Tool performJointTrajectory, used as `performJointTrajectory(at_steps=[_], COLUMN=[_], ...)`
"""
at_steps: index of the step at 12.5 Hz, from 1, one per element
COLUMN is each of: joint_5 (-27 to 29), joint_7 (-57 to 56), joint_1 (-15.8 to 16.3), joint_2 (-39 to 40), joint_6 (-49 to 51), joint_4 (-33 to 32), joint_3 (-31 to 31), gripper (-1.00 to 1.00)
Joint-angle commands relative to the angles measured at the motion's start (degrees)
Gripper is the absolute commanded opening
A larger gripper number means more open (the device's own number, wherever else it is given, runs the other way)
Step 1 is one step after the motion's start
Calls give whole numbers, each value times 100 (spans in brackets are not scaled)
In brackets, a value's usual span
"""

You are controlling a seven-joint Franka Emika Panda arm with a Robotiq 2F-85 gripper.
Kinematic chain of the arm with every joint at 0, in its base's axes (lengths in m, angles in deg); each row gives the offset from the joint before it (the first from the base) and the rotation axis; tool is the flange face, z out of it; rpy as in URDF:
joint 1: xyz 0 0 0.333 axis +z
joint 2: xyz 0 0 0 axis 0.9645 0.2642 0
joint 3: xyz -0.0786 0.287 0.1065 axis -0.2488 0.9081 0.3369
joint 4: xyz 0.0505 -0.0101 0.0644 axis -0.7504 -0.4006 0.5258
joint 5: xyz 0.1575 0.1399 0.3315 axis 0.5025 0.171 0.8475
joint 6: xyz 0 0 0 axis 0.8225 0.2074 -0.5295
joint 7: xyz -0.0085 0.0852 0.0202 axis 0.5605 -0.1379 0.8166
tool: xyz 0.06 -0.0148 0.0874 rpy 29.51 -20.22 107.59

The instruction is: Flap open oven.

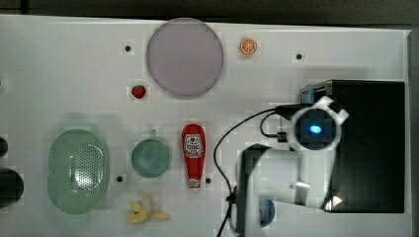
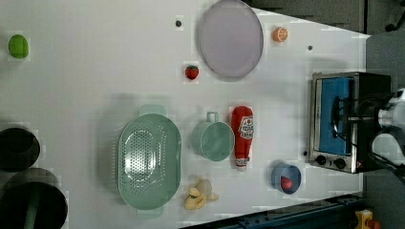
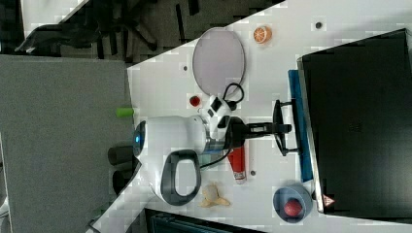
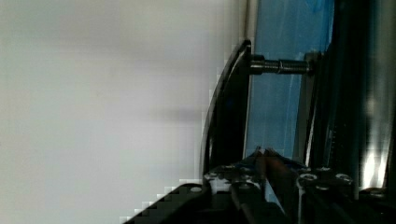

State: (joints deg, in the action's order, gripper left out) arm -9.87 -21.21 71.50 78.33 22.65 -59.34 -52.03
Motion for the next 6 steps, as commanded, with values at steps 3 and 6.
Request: performJointTrajectory(at_steps=[3,6], joint_5=[-1453,-2221], joint_7=[2301,3505], joint_1=[454,625], joint_2=[364,755], joint_6=[50,102], joint_4=[-242,-233], joint_3=[536,725], gripper=[-65,-65])
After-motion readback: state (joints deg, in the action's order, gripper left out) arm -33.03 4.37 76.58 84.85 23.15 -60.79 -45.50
